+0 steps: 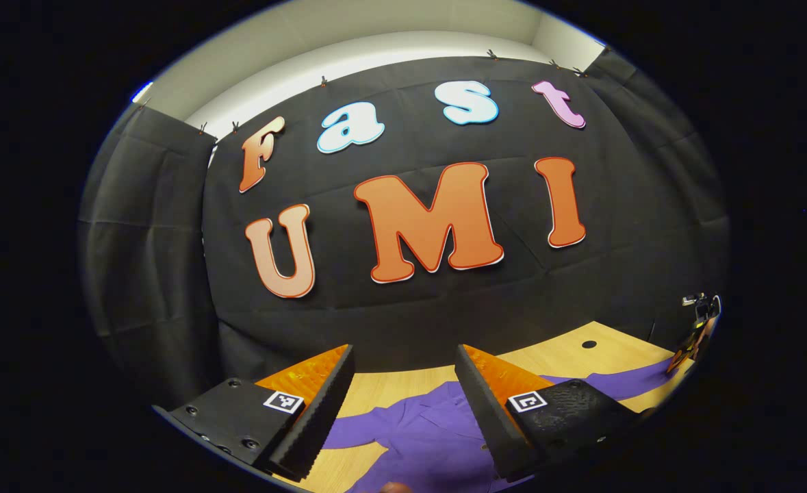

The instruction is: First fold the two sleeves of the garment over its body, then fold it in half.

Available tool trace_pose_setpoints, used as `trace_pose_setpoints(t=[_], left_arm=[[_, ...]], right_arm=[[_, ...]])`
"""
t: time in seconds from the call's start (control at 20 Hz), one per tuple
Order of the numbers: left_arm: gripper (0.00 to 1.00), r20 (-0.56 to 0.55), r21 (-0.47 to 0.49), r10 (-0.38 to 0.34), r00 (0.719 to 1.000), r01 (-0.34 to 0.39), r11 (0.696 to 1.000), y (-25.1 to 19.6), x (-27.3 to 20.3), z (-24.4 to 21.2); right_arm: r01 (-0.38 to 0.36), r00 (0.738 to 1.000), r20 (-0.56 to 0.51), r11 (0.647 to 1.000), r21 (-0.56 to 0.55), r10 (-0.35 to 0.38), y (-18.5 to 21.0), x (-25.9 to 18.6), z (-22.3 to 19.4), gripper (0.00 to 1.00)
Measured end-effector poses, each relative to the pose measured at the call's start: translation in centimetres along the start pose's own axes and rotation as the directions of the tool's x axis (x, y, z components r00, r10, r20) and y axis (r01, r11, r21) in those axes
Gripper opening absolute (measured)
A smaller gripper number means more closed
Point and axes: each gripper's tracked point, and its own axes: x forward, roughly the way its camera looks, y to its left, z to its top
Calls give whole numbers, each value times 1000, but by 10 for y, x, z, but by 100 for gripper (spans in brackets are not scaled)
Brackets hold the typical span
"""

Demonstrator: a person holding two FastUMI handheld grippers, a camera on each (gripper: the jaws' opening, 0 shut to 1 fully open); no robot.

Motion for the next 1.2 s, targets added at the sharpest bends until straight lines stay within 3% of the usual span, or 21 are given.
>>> trace_pose_setpoints(t=[0.15,0.35,0.75,1.2], left_arm=[[93,6,16,-40,999,40,999,15,7,-3],[93,12,-7,-75,997,75,997,41,20,-11],[93,-17,-26,-159,987,158,987,86,55,-39],[93,-1,-41,-92,996,92,995,162,55,-53]], right_arm=[[-88,995,48,995,54,86,26,-28,8,5],[-150,982,126,988,43,144,65,-73,13,4],[-277,932,218,957,-85,290,197,-161,-9,4],[-332,896,212,905,-268,391,312,-212,-45,4]])
